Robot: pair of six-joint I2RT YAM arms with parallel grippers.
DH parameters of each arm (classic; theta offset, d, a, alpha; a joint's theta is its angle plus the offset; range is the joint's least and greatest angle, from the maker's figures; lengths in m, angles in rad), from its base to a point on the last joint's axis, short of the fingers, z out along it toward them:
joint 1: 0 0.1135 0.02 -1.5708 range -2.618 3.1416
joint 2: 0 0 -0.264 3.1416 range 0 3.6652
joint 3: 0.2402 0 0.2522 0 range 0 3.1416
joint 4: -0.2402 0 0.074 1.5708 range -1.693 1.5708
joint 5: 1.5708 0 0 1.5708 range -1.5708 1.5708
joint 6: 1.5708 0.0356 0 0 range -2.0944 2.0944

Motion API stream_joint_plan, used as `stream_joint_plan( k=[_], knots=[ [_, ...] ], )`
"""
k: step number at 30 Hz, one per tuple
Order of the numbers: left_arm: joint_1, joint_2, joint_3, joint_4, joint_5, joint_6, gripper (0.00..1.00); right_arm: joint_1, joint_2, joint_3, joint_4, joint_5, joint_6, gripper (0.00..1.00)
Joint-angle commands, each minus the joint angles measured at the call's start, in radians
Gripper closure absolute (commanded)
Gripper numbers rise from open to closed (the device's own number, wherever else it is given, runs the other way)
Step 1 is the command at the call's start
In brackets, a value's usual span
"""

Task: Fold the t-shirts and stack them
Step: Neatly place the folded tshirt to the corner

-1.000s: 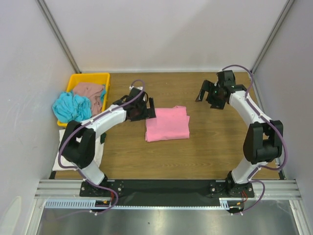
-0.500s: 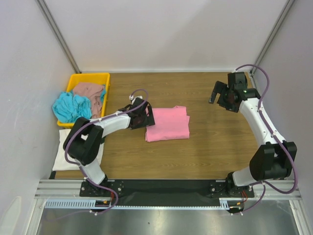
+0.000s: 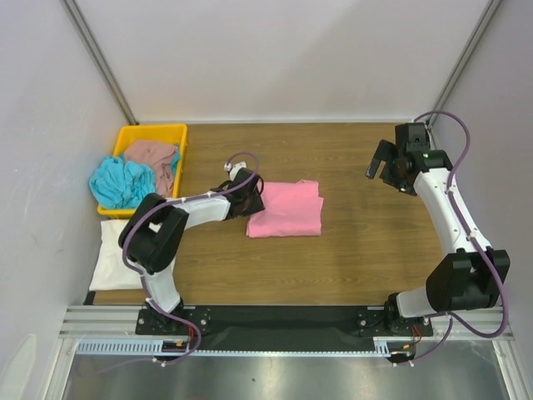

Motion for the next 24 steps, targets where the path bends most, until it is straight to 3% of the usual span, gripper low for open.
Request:
stream_joint_plan(
  k=[1,5,10,17,24],
  knots=[
    [-0.011,0.082,-0.005,-0.023,-0.017,-0.050,0.64,-0.002,-0.049,0.056,-0.020,0.059,0.006,0.00],
    [-0.011,0.077,0.007,-0.082,-0.063,-0.034,1.00,-0.004,-0.058,0.059,-0.014,0.067,0.018,0.00],
    [-0.011,-0.050,-0.008,-0.228,-0.144,0.064,1.00,-0.004,-0.085,-0.001,0.020,0.047,0.046,0.00],
    [-0.009,-0.366,-0.040,-0.493,-0.281,0.221,1.00,-0.004,-0.217,-0.168,0.137,0.086,0.055,0.00],
    [-0.007,-0.472,0.055,-0.696,-0.405,0.376,0.99,-0.004,-0.337,-0.309,0.279,0.093,0.037,0.00]
  ],
)
